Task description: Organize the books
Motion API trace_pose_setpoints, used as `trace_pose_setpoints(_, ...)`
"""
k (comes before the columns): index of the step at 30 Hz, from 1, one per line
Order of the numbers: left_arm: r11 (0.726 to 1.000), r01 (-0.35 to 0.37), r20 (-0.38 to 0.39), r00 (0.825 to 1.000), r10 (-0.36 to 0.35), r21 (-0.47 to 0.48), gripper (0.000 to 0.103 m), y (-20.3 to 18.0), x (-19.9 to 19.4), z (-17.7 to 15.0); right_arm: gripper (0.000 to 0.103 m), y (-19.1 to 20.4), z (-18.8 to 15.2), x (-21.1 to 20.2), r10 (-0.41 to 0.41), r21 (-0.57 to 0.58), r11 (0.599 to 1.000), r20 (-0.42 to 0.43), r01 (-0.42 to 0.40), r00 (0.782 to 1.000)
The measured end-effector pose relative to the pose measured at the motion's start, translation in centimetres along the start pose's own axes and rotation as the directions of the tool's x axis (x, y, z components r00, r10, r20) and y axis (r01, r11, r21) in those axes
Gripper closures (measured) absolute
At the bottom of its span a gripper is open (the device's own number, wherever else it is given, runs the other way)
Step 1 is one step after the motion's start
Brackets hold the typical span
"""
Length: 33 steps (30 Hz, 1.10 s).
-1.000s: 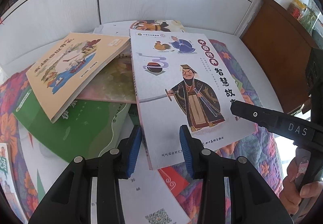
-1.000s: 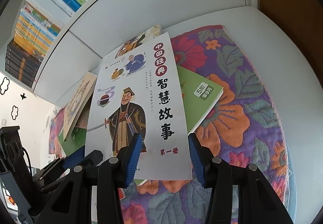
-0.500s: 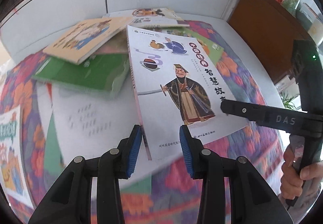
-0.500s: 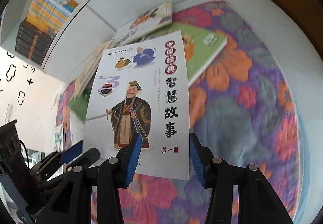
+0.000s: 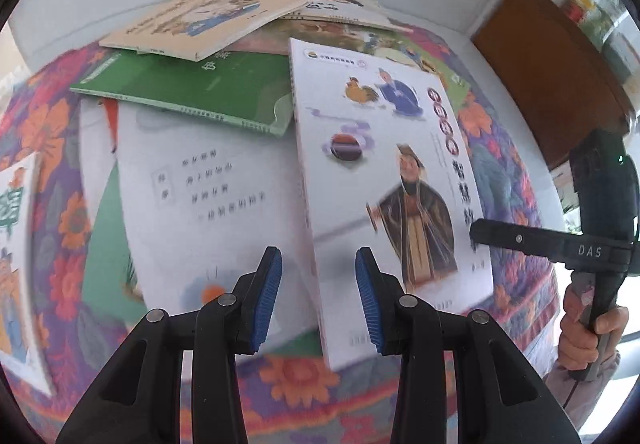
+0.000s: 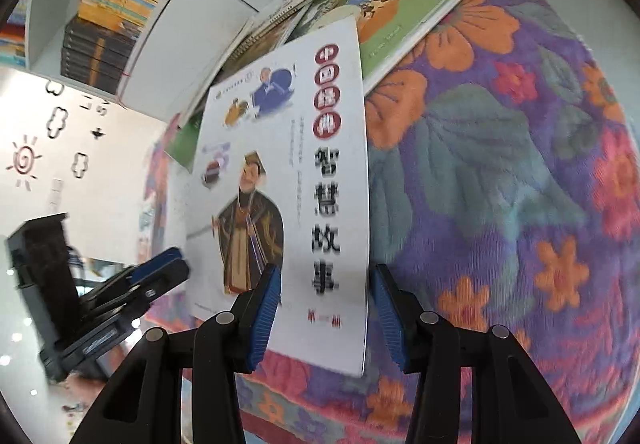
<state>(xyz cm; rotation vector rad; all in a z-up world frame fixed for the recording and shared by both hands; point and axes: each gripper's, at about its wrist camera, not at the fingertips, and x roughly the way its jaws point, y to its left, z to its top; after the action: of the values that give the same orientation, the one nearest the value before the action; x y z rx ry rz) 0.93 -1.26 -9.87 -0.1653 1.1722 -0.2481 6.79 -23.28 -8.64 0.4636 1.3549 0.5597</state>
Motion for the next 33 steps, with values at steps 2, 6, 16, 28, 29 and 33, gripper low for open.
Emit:
trace_pose_setpoints(2,0.999,0.033,-0.003,0.999,-0.033,-0.014,0.069,0.4,0.3,0.7,0.056,-0.5,0.6,0.1,0.034,-0.01,0.999,-0.007,-0.034,0.999)
trace_pose_setpoints(6,0.996,0.081,0.014,0.997,-0.081,-0.022,0.074,0.8,0.8,1.4,0.059,-1.1,1.8,0.9,0.1,-0.046,0.994,-0.022,-0.101,0.995)
trace_pose_setpoints(16,0.989,0.135,0.041,0.99,-0.132,-0.064,0.085,1.9,1.3,2.1,0.086,-3.8,2.0,1.3,0.243,-0.044,0.969,-0.012,-0.244,0.97)
trace_pose_setpoints(28,0.99,0.131,0.055,0.99,-0.128,-0.049,0.085,2.0,1.3,2.2,0.085,-2.5,2.2,1.5,0.228,-0.081,0.971,0.021,-0.226,0.973)
trace_pose_setpoints(29,0.99,0.132,0.055,0.99,-0.129,-0.05,0.085,2.0,1.3,2.2,0.085,-2.5,2.1,1.5,0.228,-0.083,0.971,0.023,-0.226,0.973)
trace_pose_setpoints(33,0.989,0.14,0.054,0.989,-0.137,-0.05,0.085,2.1,1.2,2.2,0.085,-2.6,2.0,1.4,0.229,-0.085,0.97,0.026,-0.226,0.973)
